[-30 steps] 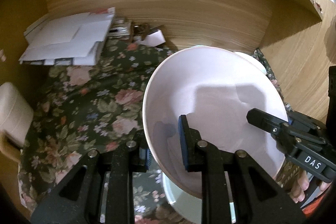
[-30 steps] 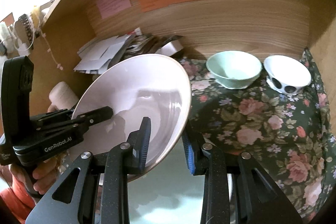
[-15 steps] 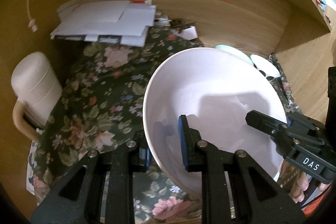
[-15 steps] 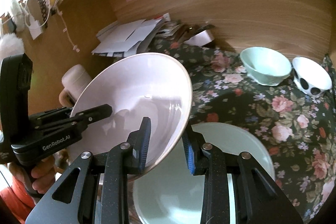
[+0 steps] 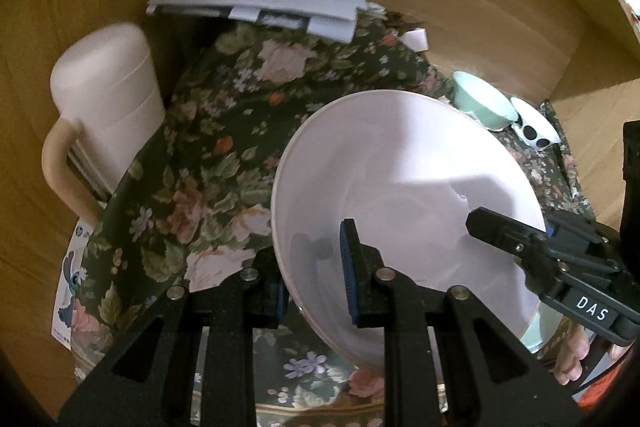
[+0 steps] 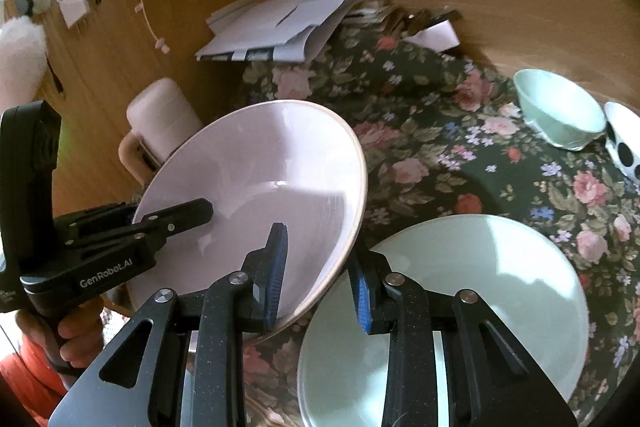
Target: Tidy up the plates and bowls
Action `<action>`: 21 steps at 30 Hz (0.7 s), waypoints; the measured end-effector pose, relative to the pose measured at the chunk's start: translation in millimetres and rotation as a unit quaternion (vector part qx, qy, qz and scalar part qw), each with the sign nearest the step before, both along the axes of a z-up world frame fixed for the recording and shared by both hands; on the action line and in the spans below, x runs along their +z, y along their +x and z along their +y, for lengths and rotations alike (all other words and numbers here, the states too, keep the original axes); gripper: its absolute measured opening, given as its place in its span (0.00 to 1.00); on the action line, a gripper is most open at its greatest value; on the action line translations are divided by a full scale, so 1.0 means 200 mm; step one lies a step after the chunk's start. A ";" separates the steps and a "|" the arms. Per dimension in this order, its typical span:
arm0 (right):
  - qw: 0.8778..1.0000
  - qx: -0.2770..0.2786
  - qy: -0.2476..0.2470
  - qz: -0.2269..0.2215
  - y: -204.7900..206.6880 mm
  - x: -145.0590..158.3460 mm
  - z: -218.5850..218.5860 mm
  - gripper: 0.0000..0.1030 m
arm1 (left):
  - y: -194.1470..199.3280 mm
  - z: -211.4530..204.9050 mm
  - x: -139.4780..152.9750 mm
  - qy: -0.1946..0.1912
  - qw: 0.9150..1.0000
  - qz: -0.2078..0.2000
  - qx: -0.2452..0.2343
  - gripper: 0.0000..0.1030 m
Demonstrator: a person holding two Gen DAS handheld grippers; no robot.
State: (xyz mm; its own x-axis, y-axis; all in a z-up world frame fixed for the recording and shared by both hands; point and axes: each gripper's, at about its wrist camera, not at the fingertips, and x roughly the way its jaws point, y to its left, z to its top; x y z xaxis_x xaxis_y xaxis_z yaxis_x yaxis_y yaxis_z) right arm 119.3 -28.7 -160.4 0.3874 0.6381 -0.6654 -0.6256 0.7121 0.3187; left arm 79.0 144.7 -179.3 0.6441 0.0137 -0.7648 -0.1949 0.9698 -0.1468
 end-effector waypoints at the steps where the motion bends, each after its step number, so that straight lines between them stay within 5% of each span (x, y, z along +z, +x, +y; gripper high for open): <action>1: 1.000 0.002 -0.003 0.003 0.00 -0.02 0.02 0.26 | 0.00 0.01 -0.02 -0.002 1.000 0.003 0.002 0.20; 21: 0.998 0.024 -0.040 0.043 0.00 -0.18 0.17 0.28 | -0.01 0.14 -0.18 -0.023 0.999 0.034 0.013 0.20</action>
State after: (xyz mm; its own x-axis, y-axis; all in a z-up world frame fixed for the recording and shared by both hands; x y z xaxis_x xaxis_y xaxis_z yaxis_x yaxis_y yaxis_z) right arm 119.7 5.5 -196.9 0.2970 0.5985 -0.7440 -0.6328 0.7069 0.3161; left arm 77.6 172.0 -214.6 0.5903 -0.0057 -0.8072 -0.2310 0.9569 -0.1757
